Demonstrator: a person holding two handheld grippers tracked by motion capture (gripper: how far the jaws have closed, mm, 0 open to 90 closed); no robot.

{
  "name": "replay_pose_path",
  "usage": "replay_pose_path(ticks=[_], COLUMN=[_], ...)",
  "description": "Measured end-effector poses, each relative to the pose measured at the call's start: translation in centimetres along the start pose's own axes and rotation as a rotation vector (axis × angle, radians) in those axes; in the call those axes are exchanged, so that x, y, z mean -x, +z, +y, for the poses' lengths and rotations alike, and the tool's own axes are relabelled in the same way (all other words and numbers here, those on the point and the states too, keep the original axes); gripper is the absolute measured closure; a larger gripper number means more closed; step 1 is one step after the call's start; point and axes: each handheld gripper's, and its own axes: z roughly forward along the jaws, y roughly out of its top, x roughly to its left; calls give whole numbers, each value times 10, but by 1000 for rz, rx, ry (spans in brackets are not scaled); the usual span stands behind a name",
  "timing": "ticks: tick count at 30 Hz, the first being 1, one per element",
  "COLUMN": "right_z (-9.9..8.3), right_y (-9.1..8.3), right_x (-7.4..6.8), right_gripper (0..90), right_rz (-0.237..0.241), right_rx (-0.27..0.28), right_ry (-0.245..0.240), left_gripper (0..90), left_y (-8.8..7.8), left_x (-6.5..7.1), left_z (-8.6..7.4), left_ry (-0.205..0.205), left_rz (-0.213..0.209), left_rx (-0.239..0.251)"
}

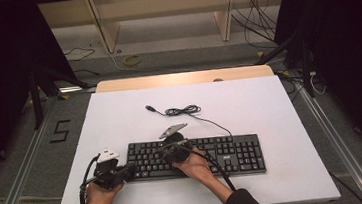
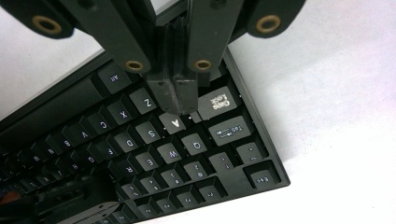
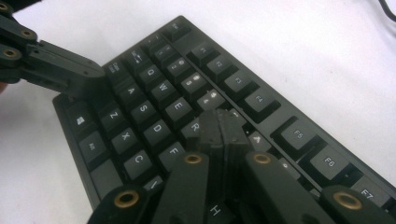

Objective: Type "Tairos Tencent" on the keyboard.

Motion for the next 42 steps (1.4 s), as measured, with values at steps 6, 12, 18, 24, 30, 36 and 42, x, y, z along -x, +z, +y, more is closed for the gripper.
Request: replay_pose_path(ticks=[6,12,18,24,30,36,42], right_z=[-1,-3,-2,0,-1,-4,-7], right_y=[3,4,1,-9,-17,-23,-28], right_x=[0,-1,1,3,3,4,4], right_gripper=[900,900,900,868,768,608,533], right_rz=[-7,-13,3,14,48,84,84], right_rx=[-11,-9,9,55,89,110,112], right_ry=[4,3,36,45,44,51,51], left_gripper=[890,890,883,841,771,657,562], left_y=[2,2,1,-7,-10,-11,-11], left_x=[1,0,1,1,1,2,6], left_z=[-1,-1,0,4,6,8,11], left_ry=[0,-11,-1,-10,-17,-14,-2], left_rz=[4,0,4,-6,-16,-44,-59], left_rx=[-11,-9,-5,59,89,103,119])
